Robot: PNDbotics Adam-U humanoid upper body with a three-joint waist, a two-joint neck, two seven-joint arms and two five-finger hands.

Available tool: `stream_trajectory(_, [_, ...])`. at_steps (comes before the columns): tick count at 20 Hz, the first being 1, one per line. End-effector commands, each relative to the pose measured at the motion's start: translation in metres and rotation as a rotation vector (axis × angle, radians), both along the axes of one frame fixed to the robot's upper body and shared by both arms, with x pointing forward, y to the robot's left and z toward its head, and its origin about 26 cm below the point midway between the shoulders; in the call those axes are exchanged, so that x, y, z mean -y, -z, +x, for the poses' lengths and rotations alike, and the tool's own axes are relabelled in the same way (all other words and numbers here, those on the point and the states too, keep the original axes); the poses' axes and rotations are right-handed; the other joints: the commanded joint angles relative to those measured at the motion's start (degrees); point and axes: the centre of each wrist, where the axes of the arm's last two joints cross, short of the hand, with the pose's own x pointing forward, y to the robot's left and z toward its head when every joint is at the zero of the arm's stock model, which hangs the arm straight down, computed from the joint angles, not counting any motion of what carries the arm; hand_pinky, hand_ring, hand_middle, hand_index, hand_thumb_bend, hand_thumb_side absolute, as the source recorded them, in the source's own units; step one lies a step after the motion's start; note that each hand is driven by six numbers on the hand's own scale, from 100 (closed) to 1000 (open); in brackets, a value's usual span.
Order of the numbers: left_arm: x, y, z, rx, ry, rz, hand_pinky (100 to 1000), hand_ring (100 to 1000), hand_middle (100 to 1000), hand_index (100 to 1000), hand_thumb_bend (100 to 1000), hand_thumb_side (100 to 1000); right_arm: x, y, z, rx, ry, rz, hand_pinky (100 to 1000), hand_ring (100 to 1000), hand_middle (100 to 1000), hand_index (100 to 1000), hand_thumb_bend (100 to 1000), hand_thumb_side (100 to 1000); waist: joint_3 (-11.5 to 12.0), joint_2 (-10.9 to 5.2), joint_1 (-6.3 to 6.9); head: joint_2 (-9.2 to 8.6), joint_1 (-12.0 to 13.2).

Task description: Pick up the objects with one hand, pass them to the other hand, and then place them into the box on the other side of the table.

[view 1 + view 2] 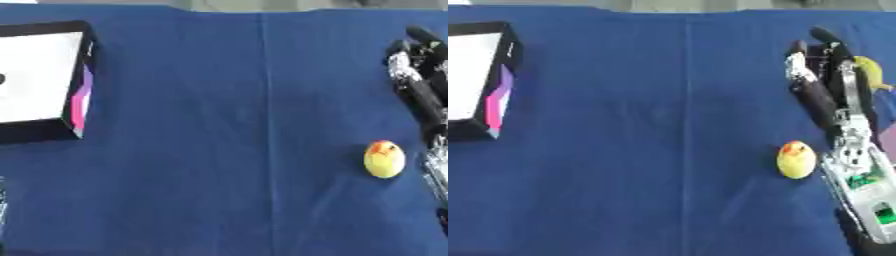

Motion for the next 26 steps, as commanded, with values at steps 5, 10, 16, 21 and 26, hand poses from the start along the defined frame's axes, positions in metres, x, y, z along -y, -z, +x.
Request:
stream_trajectory(5, [-0.003, -0.009, -0.002, 0.031, -0.005, 0.013, 686, 729, 744, 896, 220, 893, 0.002, -0.010, -0.003, 0.036, 0.000, -0.022, 863, 720, 666, 890, 100, 577, -0.1, -1.18, 0.12, 0.07, -0.1])
stream_trajectory(10, [-0.003, -0.008, -0.002, 0.030, -0.005, 0.011, 686, 728, 744, 897, 220, 893, 0.002, -0.013, -0.002, 0.047, -0.007, -0.018, 863, 725, 672, 892, 100, 571, 0.1, -1.22, 0.10, -0.07, -0.8])
stream_trajectory(16, [-0.008, -0.005, -0.002, 0.018, -0.027, 0.020, 686, 728, 744, 897, 220, 893, 0.030, -0.040, -0.005, 0.088, 0.047, -0.186, 875, 762, 726, 918, 100, 458, -0.8, -2.20, -0.59, 0.40, -3.8])
stream_trajectory(21, [-0.014, -0.002, -0.003, 0.006, -0.044, 0.038, 685, 728, 744, 896, 220, 894, 0.065, -0.072, -0.015, -0.058, 0.057, -0.439, 891, 798, 777, 933, 100, 443, -1.8, -2.70, -1.30, 0.64, -4.1])
stream_trajectory(26, [-0.018, 0.001, -0.004, -0.005, -0.060, 0.051, 685, 728, 744, 896, 219, 896, 0.089, -0.106, -0.028, -0.236, 0.100, -0.649, 908, 842, 831, 937, 100, 359, -2.6, -2.84, -1.87, 0.55, -3.6])
